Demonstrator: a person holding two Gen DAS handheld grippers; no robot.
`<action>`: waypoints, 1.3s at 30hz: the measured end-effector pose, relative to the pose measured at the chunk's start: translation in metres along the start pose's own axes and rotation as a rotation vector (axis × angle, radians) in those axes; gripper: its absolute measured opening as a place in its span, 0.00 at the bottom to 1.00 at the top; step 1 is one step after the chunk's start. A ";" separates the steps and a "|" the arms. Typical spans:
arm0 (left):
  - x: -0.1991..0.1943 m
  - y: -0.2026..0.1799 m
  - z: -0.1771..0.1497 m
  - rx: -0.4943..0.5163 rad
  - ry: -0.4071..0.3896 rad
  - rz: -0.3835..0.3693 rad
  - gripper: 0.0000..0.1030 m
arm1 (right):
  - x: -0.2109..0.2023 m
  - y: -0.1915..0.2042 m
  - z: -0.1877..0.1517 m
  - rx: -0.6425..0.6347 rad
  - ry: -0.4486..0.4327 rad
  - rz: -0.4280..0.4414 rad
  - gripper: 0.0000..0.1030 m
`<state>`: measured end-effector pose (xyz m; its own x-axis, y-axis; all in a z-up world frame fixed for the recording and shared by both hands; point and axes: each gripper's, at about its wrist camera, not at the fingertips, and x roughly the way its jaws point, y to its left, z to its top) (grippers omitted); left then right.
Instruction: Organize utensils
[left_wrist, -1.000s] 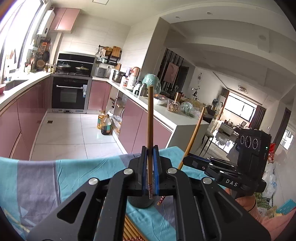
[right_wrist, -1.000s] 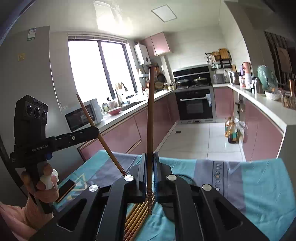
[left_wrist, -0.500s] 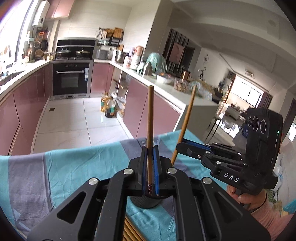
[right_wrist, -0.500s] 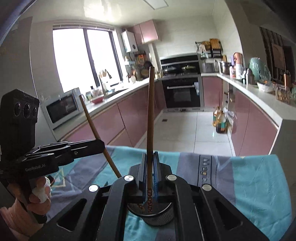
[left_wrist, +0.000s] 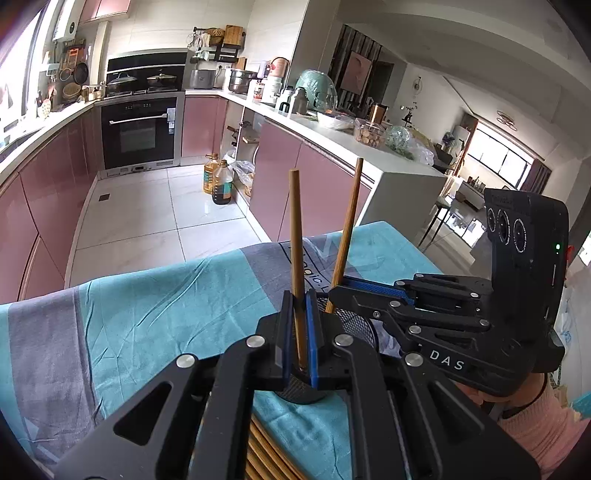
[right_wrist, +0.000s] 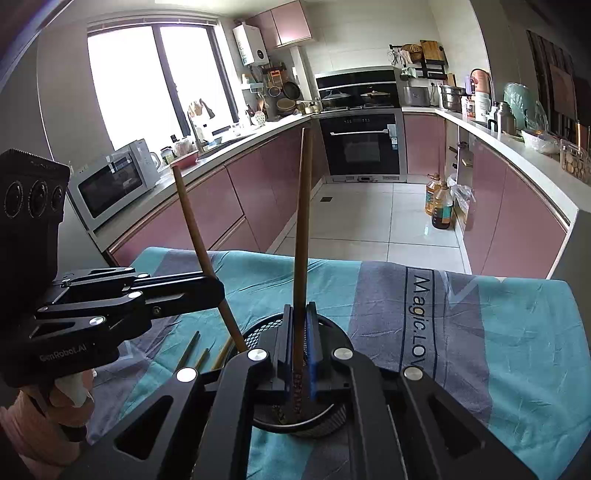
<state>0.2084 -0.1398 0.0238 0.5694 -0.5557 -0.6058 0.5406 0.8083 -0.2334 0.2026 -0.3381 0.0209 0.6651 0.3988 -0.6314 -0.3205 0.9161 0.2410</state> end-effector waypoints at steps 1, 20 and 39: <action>0.002 0.000 -0.001 -0.004 0.001 0.002 0.07 | 0.001 0.001 0.000 -0.001 0.002 -0.003 0.06; -0.078 0.026 -0.047 -0.030 -0.189 0.133 0.45 | -0.037 0.028 -0.012 -0.056 -0.090 0.054 0.29; -0.056 0.086 -0.174 -0.137 0.095 0.251 0.48 | 0.015 0.071 -0.111 -0.064 0.178 0.101 0.32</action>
<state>0.1154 -0.0054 -0.0944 0.6107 -0.3202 -0.7243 0.2985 0.9402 -0.1639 0.1150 -0.2712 -0.0534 0.4996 0.4697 -0.7278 -0.4258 0.8649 0.2659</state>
